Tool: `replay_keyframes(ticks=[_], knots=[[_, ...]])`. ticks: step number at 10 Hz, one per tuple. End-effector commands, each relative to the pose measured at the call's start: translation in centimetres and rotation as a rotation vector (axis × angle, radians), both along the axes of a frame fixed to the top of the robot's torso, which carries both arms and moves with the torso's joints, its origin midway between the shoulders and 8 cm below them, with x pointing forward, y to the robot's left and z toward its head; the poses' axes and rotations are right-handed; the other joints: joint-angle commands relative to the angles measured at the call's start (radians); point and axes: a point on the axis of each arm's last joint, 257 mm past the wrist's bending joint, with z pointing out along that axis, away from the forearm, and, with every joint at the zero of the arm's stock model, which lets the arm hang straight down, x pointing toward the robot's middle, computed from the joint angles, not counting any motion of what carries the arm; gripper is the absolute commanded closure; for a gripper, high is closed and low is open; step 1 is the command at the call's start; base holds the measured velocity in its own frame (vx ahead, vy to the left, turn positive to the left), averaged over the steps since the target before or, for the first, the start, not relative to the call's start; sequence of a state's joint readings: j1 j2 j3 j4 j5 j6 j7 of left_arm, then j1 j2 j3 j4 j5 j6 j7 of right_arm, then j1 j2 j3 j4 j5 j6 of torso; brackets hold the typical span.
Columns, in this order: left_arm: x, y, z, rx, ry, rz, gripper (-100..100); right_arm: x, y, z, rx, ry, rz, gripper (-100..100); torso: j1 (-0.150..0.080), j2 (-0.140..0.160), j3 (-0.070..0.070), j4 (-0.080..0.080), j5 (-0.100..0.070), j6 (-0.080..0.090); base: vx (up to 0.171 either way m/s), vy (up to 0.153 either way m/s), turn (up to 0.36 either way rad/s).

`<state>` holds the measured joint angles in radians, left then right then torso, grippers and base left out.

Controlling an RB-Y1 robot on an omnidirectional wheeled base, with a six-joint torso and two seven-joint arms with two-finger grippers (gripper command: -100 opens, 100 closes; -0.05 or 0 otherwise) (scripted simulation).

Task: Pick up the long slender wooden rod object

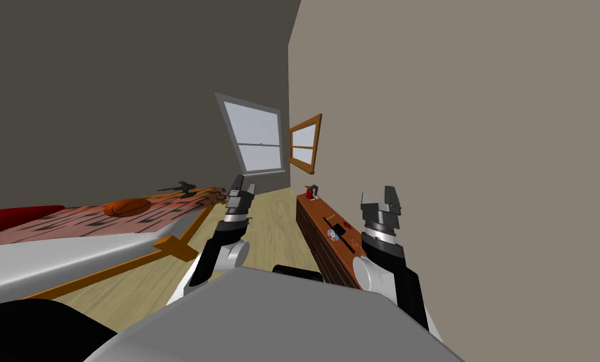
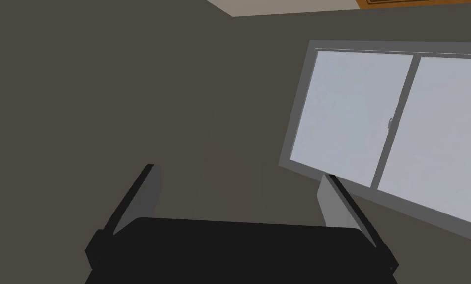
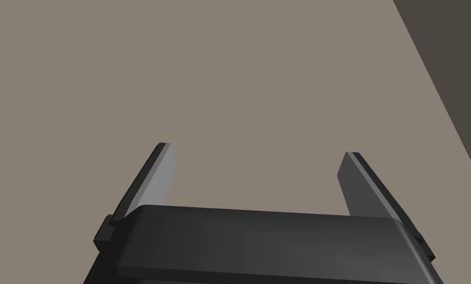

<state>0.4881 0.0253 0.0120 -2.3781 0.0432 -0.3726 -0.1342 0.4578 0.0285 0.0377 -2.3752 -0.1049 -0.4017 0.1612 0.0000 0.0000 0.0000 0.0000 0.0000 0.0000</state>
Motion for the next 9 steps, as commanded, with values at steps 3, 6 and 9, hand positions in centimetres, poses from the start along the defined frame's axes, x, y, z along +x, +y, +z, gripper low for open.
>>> replay_keyframes(ticks=[3,6,9], knots=[[0.0,0.0,0.0,0.000,0.000,0.000,0,0.5,1.2,-0.9,-0.111,0.039,0.020,-100,0.003,0.004,0.002,0.001,0.001,0.000,-0.057,0.057,-0.017],[0.0,0.0,0.0,0.000,0.000,0.000,0,1.1,2.2,-2.1,-0.201,0.080,0.036,-100,0.007,0.006,0.004,0.001,0.002,0.000,-0.080,0.096,-0.011],[0.0,0.0,0.0,0.000,0.000,0.000,0,1.9,3.2,-4.2,-0.303,0.136,0.053,-100,0.005,0.005,0.003,0.001,0.001,0.000,-0.060,0.073,0.003]])
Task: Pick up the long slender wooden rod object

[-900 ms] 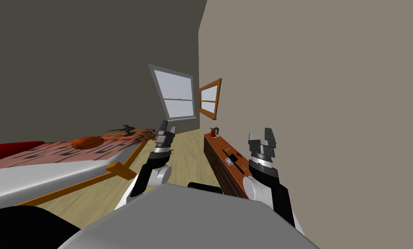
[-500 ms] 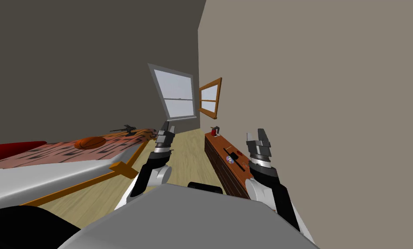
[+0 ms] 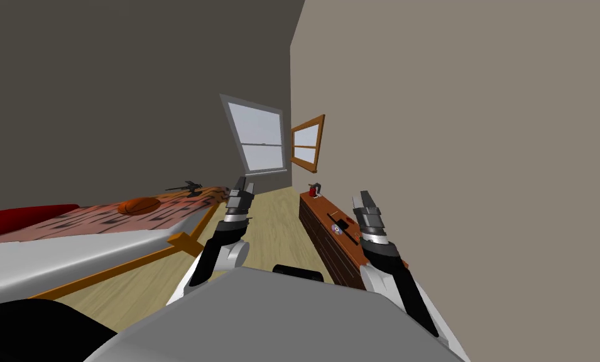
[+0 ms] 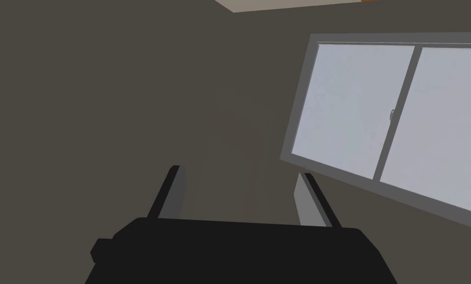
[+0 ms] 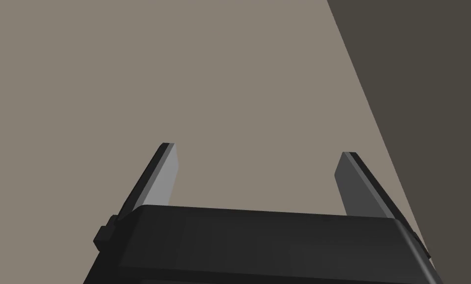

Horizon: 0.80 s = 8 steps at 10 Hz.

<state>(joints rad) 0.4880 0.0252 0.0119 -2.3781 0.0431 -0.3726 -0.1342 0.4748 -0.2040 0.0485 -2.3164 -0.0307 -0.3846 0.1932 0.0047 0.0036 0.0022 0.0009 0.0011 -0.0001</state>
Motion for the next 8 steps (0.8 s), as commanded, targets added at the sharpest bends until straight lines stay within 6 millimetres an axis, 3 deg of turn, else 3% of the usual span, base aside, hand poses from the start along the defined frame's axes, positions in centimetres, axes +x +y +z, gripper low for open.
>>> replay_keyframes(ticks=[1,3,4,6,7,8], knots=[[0.0,0.0,0.0,0.000,0.000,0.000,0,0.6,0.5,-1.6,-0.065,0.038,0.011,-100,0.000,0.000,0.000,0.000,0.000,0.000,-0.055,0.069,0.016],[0.0,0.0,0.0,0.000,0.000,0.000,0,1.5,1.3,-5.1,-0.160,0.115,0.024,-100,0.002,0.001,0.000,0.000,0.000,0.000,-0.073,0.114,0.035],[0.0,0.0,0.0,0.000,0.000,0.000,0,1.5,1.4,-5.2,-0.175,0.118,0.031,-100,0.003,0.001,0.001,0.000,0.001,0.000,-0.052,0.076,0.009],[0.0,0.0,0.0,0.000,0.000,0.000,0,2.2,2.3,-9.3,-0.276,0.200,0.056,-100,-0.001,-0.001,-0.001,0.000,0.000,0.000,-0.021,0.065,0.058],[0.0,0.0,0.0,0.000,0.000,0.000,0,2.3,2.2,-9.8,-0.285,0.210,0.057,-100,0.000,-0.002,-0.001,-0.001,0.000,0.000,-0.009,0.054,0.029],[0.0,0.0,0.0,0.000,0.000,0.000,0,2.5,2.5,-12.2,-0.339,0.255,0.073,-100,-0.001,-0.003,-0.002,-0.001,0.000,0.000,-0.002,0.049,0.055]])
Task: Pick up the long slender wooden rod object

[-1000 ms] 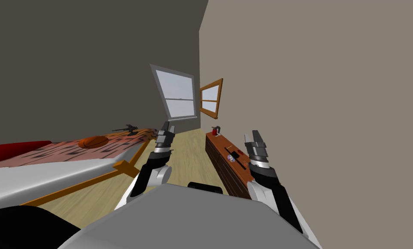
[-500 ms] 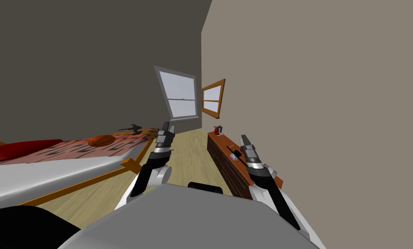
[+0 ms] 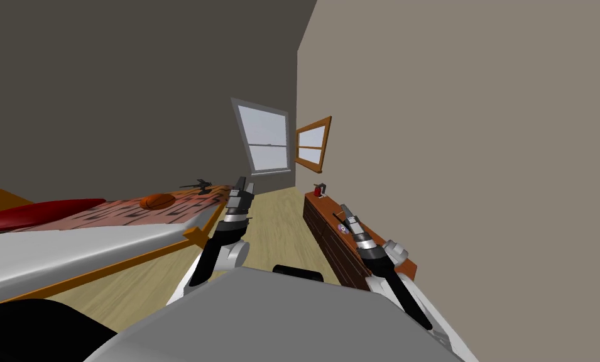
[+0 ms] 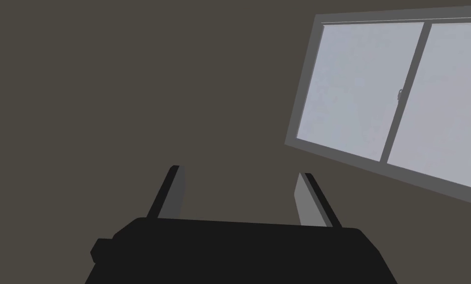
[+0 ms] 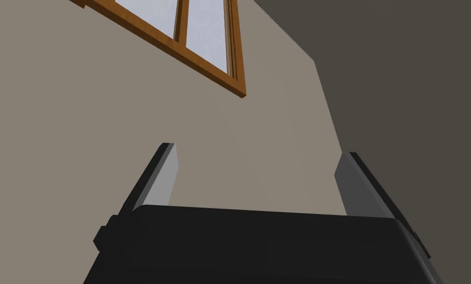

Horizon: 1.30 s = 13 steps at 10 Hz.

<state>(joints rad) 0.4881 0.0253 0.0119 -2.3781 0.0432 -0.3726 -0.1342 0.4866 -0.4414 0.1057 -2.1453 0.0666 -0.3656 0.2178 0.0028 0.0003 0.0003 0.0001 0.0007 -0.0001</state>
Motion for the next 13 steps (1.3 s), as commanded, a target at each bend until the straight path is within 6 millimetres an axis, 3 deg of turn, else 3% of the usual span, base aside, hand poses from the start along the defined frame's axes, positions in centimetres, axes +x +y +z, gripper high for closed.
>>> replay_keyframes(ticks=[1,3,4,5,6,7,8,9,10,11,13], knots=[[0.0,0.0,0.0,0.000,0.000,0.000,0,0.3,0.5,-1.7,-0.029,0.029,0.006,-100,0.000,0.000,0.000,0.000,0.000,0.000,0.002,0.034,0.031],[0.0,0.0,0.0,0.000,0.000,0.000,0,0.2,1.2,-6.5,-0.135,0.118,0.044,-100,-0.001,-0.001,-0.001,0.000,0.000,0.000,0.018,0.043,0.104],[0.0,0.0,0.0,0.000,0.000,0.000,0,0.3,0.7,-7.7,-0.140,0.142,0.034,-100,0.000,-0.002,-0.001,0.000,0.000,0.000,0.024,0.039,0.034],[0.0,0.0,0.0,0.000,0.000,0.000,0,0.0,0.8,-10.6,-0.195,0.195,0.053,-100,-0.001,-0.002,-0.001,0.000,0.000,0.000,0.034,0.035,0.084],[0.0,0.0,0.0,0.000,0.000,0.000,0,0.0,0.6,-11.1,-0.197,0.205,0.049,-100,-0.001,-0.002,-0.001,-0.001,0.000,0.000,0.030,0.018,0.035],[0.0,0.0,0.0,0.000,0.000,0.000,0,-0.5,0.8,-13.6,-0.252,0.250,0.072,-100,-0.002,-0.002,-0.001,0.000,0.000,0.000,0.039,0.021,0.099],[0.0,0.0,0.0,0.000,0.000,0.000,0,-0.5,0.3,-14.6,-0.257,0.270,0.065,-100,-0.002,-0.003,-0.002,-0.001,0.000,0.000,0.034,0.013,0.052],[0.0,0.0,0.0,0.000,0.000,0.000,0,-1.3,0.2,-17.4,-0.315,0.322,0.087,-100,-0.002,-0.003,-0.002,-0.001,0.000,0.000,0.045,0.009,0.116],[0.0,0.0,0.0,0.000,0.000,0.000,0,-1.4,-0.3,-18.2,-0.319,0.339,0.081,-100,-0.003,-0.003,-0.002,-0.001,-0.001,0.000,0.054,-0.003,0.049],[0.0,0.0,0.0,0.000,0.000,0.000,0,-2.4,-0.5,-20.9,-0.378,0.388,0.106,-100,-0.003,-0.004,-0.002,-0.001,-0.001,0.000,0.062,0.006,0.086],[0.0,0.0,0.0,0.000,0.000,0.000,0,-2.6,-1.1,-21.9,-0.384,0.411,0.097,-100,-0.003,-0.004,-0.002,-0.001,-0.001,0.000,0.039,-0.001,0.035]])
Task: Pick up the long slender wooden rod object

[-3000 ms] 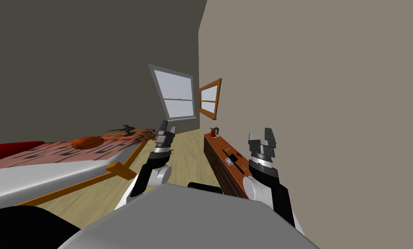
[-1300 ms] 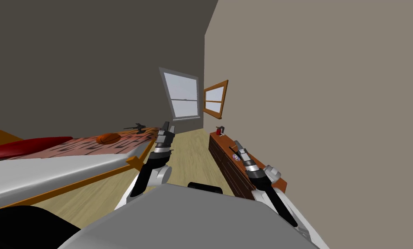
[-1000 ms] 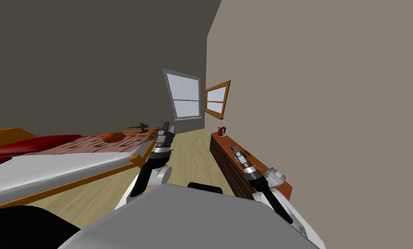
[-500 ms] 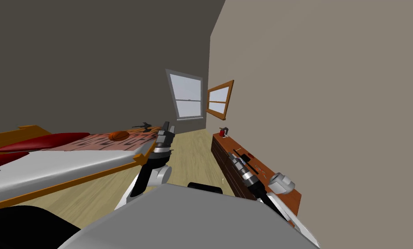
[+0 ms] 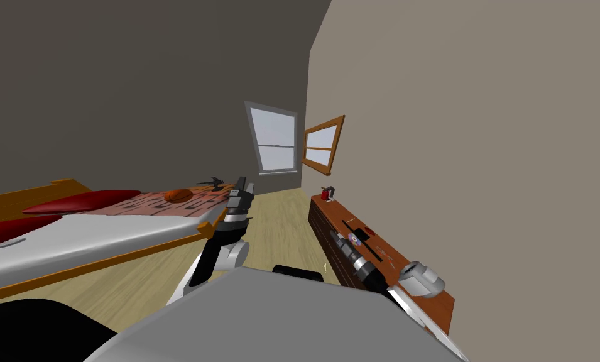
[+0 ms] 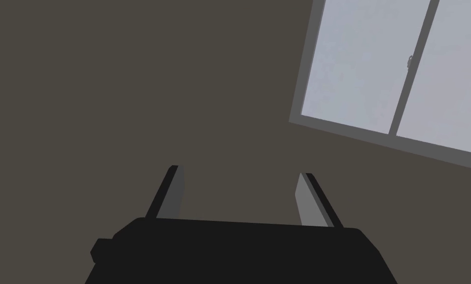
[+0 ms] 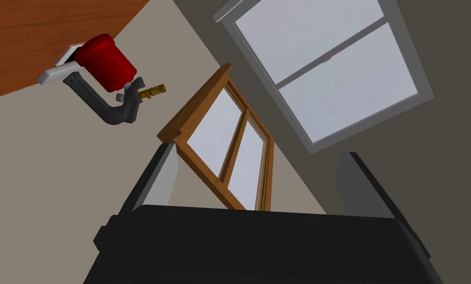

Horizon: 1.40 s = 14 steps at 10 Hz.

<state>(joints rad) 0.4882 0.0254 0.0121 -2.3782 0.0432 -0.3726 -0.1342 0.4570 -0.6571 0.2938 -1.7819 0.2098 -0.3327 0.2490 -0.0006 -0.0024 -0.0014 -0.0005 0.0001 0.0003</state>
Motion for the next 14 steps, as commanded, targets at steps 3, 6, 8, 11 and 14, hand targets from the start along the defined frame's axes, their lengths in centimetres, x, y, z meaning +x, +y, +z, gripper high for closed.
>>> replay_keyframes(ticks=[3,6,8,11,14], knots=[[0.0,0.0,0.0,0.000,0.000,0.000,0,-3.0,-1.7,-6.3,-0.124,0.126,0.046,-100,0.000,-0.001,0.000,0.000,0.000,0.000,0.058,-0.004,0.097],[0.0,0.0,0.0,0.000,0.000,0.000,0,-5.4,-4.2,-10.7,-0.204,0.222,0.051,-100,-0.001,-0.003,-0.001,0.000,0.000,0.000,0.068,-0.013,0.081],[0.0,0.0,0.0,0.000,0.000,0.000,0,-7.9,-6.6,-14.2,-0.279,0.306,0.063,-100,-0.002,-0.003,-0.001,0.000,0.000,0.000,0.070,-0.031,0.099],[0.0,0.0,0.0,0.000,0.000,0.000,0,-12.9,-10.8,-19.1,-0.411,0.442,0.101,-100,-0.001,-0.002,-0.002,-0.001,0.000,0.000,0.080,-0.015,0.108],[0.0,0.0,0.0,0.000,0.000,0.000,0,-15.6,-13.5,-21.1,-0.479,0.512,0.116,-100,-0.001,-0.003,-0.002,-0.001,0.000,0.000,0.075,-0.028,0.083]])
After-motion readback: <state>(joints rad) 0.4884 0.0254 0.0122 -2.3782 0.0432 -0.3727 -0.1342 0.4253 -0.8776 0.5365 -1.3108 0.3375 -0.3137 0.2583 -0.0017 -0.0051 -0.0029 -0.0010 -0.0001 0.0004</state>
